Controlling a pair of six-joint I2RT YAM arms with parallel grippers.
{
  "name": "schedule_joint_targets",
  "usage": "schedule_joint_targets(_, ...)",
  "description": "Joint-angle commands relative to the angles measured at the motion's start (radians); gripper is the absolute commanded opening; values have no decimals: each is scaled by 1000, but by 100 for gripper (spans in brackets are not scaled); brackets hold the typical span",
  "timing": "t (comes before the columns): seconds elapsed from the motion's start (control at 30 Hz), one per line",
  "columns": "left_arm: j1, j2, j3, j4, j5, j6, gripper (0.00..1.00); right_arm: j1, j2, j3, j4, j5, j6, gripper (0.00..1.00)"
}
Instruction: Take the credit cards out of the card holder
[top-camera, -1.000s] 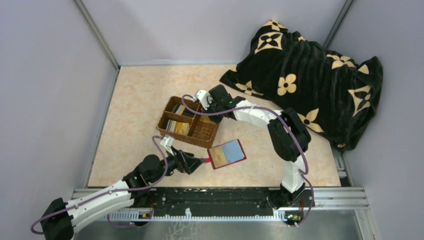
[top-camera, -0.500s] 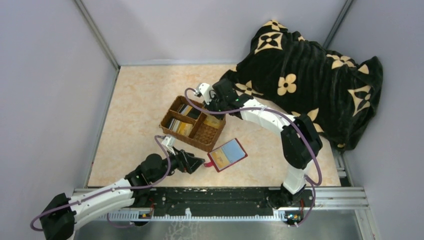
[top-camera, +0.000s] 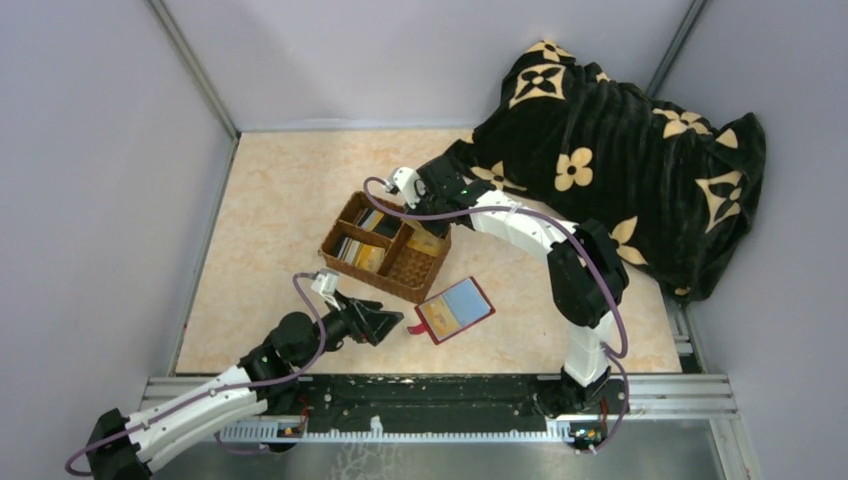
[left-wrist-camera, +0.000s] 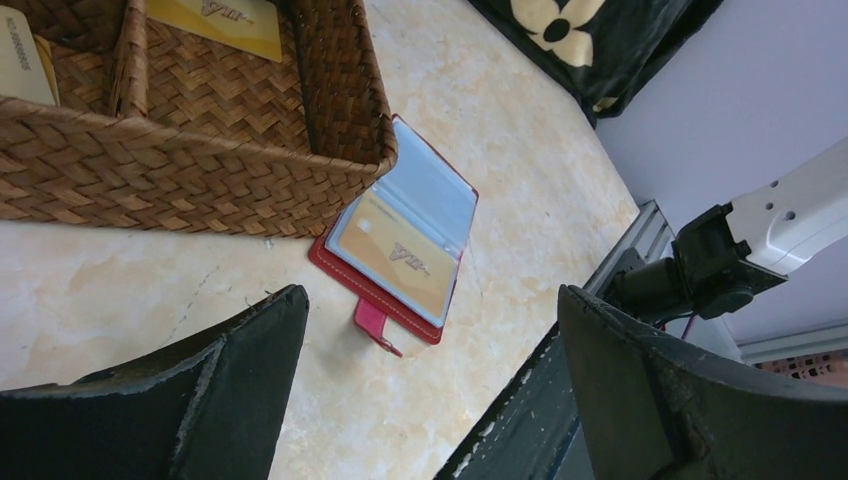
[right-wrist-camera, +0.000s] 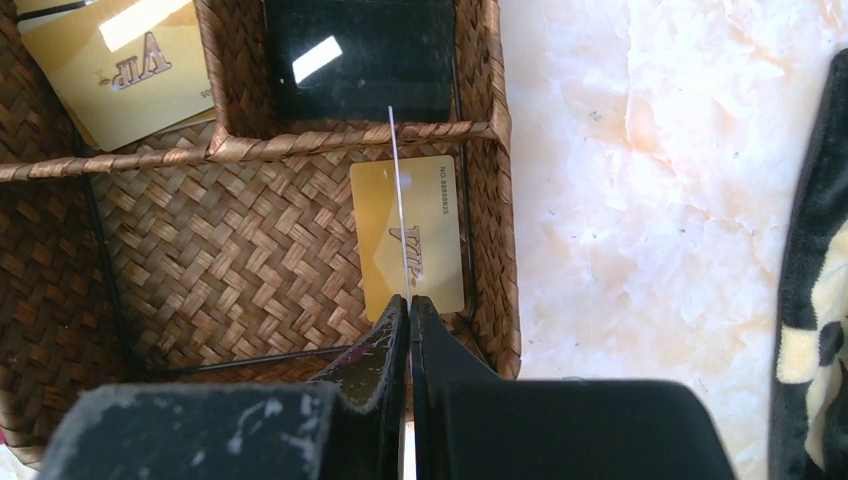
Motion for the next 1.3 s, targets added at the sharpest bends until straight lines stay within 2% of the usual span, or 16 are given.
schedule_joint_targets(0.0,4,-15,-27,-60,-17,19,100,6,21,81,-62,63,-22,0)
schedule_joint_targets(0.2,5,-18,-37,-51,-30,23,100,6,-63,-10,-9,67,-14,0)
schedule_joint_targets(0.47,4,39,-38,-2,-13,18,100,6,-54,23,-52,90,-29,0)
schedule_joint_targets(0.67,4,26,-54,3,-15,11,100,8,53,153,-169,59,-48,0)
schedule_joint_targets(0.93,4,0,-61,-24,-24,10,100,13,130,208,-219,53,-51,0)
schedule_joint_targets(1.27,4,35,-71,32,-16,12,100,15,-44,62,-118,74,-25,0)
